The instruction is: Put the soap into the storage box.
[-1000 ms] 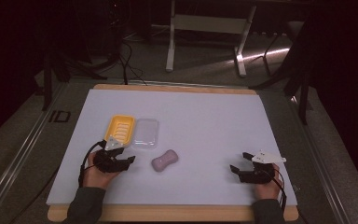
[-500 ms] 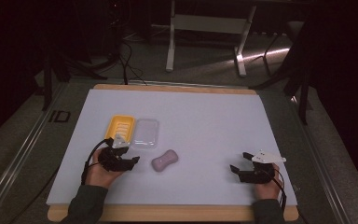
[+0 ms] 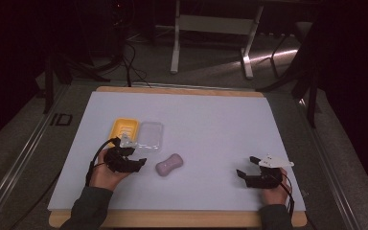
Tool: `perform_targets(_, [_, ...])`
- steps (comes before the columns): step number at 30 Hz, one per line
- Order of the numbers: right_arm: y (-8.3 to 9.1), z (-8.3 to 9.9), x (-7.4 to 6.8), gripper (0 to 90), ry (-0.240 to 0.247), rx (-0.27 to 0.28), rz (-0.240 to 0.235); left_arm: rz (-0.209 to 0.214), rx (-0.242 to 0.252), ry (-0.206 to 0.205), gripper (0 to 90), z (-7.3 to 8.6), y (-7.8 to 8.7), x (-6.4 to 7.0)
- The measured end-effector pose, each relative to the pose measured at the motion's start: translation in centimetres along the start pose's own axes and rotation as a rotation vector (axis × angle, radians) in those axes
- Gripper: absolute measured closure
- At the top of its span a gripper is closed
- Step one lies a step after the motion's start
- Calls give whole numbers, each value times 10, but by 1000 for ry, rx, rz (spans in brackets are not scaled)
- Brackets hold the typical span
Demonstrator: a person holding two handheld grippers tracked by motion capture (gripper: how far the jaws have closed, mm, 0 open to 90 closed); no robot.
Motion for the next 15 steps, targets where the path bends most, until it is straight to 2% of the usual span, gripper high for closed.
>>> perform_targets(15, [0, 0, 0, 190, -3, -11, -1, 4, -59, -64, 387, -21, 5, 7])
Point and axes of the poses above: each handheld gripper's, and its own axes: y roughly backward along the jaws, z roughly out of its underside, x roughly to its right, the point moved 2 cm from there along -y, roughly forward along the jaws, and after that the axes turned 11 degrees about -x, right-handed, at the moved point
